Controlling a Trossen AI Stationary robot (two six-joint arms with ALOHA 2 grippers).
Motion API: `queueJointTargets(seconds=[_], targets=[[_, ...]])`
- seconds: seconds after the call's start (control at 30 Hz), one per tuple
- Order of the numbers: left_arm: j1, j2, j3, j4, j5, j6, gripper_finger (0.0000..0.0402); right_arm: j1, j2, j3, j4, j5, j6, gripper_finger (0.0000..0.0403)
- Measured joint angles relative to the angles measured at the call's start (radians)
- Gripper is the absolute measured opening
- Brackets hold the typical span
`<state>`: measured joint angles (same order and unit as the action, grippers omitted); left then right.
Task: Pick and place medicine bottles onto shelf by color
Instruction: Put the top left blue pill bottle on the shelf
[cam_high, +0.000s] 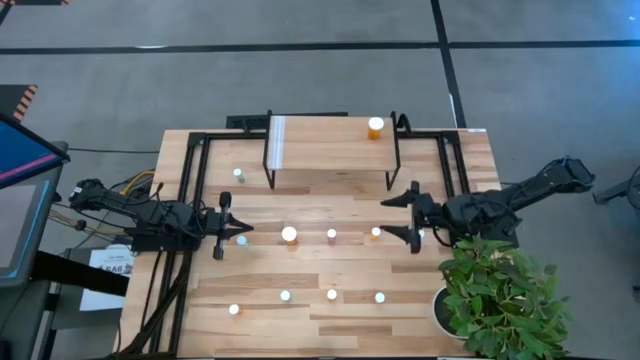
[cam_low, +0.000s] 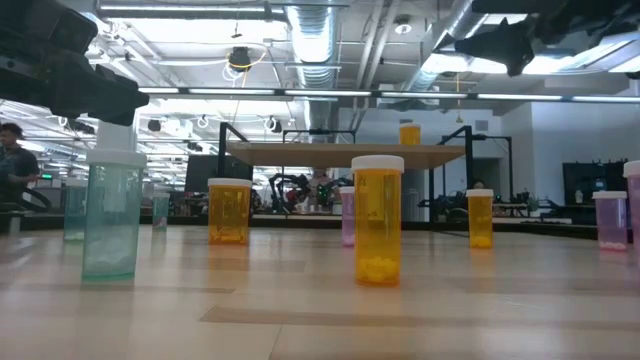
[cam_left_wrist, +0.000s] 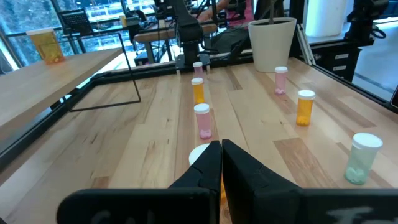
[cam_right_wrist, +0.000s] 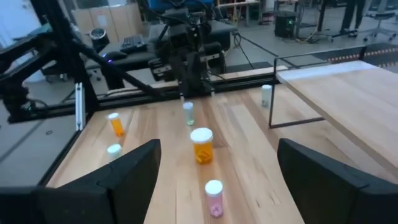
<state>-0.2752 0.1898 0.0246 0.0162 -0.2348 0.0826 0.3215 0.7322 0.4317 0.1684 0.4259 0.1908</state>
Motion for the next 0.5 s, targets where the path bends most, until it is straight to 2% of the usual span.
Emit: queueJointTargets(seconds=[0.5], targets=[[0.000,0.000,0.000,0.000,0.000,0.007,0.0002,0.016,0.000,0.000,0.006,0.007,0.002,0.0342]])
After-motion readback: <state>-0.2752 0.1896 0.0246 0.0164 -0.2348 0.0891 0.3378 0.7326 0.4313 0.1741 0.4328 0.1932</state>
